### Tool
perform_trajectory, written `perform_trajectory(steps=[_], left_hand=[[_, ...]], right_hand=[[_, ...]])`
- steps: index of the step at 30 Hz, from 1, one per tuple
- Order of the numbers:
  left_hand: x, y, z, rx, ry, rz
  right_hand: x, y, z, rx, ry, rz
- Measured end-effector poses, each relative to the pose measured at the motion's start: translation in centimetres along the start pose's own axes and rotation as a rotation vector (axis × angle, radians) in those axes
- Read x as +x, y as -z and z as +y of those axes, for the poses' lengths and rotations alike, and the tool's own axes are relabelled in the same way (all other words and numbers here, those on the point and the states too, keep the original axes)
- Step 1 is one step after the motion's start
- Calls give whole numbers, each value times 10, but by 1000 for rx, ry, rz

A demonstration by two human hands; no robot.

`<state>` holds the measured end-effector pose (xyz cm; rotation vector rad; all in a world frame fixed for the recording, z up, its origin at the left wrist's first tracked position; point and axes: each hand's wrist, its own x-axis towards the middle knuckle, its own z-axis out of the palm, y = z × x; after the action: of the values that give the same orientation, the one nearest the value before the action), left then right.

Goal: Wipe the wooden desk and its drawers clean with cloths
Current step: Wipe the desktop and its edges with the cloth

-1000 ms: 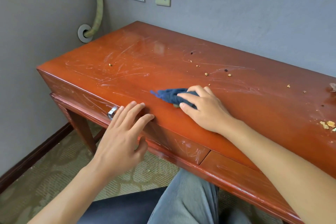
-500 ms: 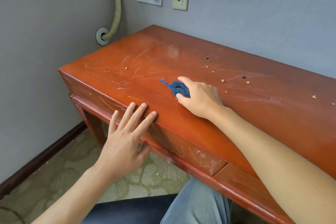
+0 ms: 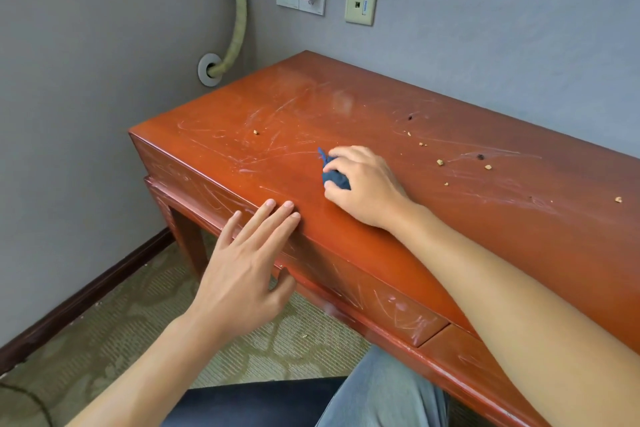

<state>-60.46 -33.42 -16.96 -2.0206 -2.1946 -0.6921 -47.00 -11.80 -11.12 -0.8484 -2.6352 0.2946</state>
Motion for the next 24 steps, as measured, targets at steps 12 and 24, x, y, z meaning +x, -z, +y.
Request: perform_trajectory(steps=[12, 24], left_hand=[[0, 7, -31, -22, 9, 139], [1, 1, -38, -14, 30, 23]], right_hand=[[-14, 7, -1, -13, -50, -12], [-34, 22, -21, 122, 48, -355]])
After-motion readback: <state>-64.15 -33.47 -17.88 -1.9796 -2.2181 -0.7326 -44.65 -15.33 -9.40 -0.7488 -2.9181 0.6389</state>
